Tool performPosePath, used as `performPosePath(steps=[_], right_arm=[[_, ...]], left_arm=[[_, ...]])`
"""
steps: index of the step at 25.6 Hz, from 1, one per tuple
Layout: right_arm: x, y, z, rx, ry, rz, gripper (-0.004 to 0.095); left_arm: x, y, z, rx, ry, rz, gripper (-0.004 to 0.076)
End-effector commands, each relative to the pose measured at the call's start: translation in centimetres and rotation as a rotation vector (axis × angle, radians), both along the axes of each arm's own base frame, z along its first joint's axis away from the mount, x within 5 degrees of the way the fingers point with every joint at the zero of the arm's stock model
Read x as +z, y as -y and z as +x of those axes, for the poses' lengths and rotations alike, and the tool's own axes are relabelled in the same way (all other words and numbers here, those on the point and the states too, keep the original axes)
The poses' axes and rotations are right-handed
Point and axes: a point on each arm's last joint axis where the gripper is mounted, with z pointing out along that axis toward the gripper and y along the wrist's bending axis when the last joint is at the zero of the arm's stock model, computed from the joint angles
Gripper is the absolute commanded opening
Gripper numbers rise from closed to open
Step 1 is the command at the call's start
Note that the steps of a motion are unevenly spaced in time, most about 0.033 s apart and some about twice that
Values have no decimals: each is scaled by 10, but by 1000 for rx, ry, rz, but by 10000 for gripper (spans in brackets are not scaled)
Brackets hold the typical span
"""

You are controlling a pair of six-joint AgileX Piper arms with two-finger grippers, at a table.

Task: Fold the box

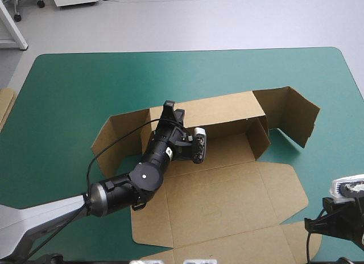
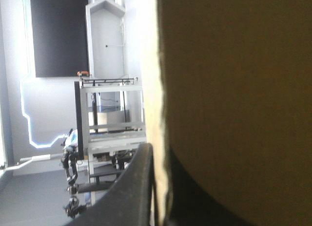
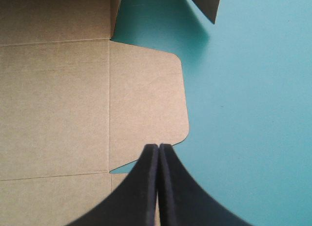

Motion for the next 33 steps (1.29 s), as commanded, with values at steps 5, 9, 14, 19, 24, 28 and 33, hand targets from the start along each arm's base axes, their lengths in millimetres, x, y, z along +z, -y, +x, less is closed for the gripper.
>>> performPosePath(steps=[5, 9, 14, 19, 24, 28, 33], right_arm=[[15, -4, 10, 5, 104, 39, -16], [18, -8, 19, 9, 93, 15, -16], [42, -12, 36, -3, 121, -28, -16], [93, -20, 61, 14, 156, -112, -18], [134, -31, 99, -19, 204, -184, -19], [167, -46, 131, -12, 191, -219, -19], [181, -77, 209, 43, 180, -222, -19]], left_arm=[[17, 4, -37, 138, 98, -184, -10], [19, 12, -45, 78, 105, -220, -10], [9, 21, -43, 59, 131, -169, -10], [-8, 31, -41, 62, 143, -112, -10], [-7, 33, -44, 64, 154, -117, -10], [-6, 32, -45, 71, 162, -113, -10], [-4, 32, -48, 98, 176, -148, -10]])
